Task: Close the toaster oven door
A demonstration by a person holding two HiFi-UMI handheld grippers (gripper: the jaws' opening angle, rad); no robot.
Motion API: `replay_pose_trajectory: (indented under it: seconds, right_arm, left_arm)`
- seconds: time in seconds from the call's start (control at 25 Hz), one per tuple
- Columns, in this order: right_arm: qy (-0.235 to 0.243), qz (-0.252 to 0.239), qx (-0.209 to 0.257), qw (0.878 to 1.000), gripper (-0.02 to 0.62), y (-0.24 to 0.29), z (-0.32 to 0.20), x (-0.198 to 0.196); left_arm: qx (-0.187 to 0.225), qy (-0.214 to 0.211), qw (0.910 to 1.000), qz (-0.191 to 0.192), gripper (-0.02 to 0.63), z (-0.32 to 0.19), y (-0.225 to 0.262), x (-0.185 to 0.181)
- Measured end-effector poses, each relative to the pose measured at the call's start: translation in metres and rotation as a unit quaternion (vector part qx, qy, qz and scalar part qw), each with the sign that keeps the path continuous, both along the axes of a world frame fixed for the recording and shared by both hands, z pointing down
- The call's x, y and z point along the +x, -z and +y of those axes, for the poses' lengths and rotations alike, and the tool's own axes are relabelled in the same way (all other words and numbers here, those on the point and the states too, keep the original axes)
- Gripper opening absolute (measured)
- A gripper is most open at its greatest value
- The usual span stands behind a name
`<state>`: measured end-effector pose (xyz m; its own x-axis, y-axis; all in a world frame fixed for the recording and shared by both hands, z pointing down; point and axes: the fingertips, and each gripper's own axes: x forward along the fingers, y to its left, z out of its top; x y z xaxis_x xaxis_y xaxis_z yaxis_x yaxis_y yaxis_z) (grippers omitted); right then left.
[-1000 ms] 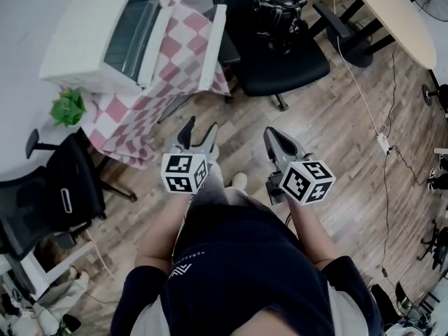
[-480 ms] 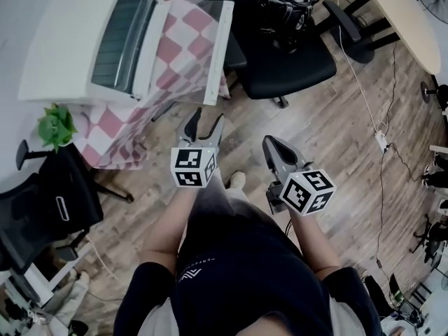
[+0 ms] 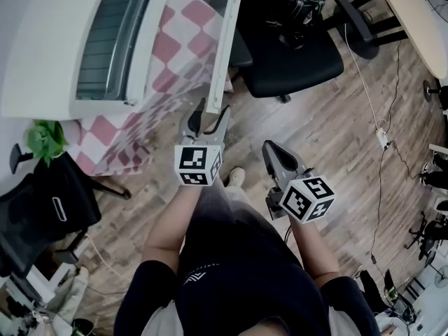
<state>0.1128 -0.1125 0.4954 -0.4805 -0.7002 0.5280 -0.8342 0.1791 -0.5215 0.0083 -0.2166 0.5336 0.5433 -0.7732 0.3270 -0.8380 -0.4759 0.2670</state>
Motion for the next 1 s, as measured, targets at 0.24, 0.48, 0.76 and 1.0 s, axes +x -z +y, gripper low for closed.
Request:
replay_pose_trajectory:
  seconds: [0.24, 0.48, 0.76, 1.0]
  right_arm:
    - [-0.001, -0.001, -0.014, 1.0, 0.002, -0.012, 0.002, -0.002]
    - [-0.002, 0.002, -0.022, 1.0, 0.002, -0.017, 0.005, 0.001]
    - [0.004, 0.003, -0.02, 1.0, 0.002, -0.017, 0.008, -0.001]
    - [0.006, 0.003, -0.013, 1.0, 0.002, -0.012, 0.009, 0.0]
  left_arm:
    - [0.017, 0.008, 0.9998, 0.01, 0.258, -0.008, 0.0, 0.002]
    - [0.043, 0.02, 0.9987, 0.019, 0.257, -0.017, 0.004, 0.003]
    - [0.063, 0.012, 0.9979, 0.006, 0.219, -0.023, 0.01, 0.008]
    - [0.067, 0.009, 0.9977, 0.0, 0.208, -0.02, 0.014, 0.01]
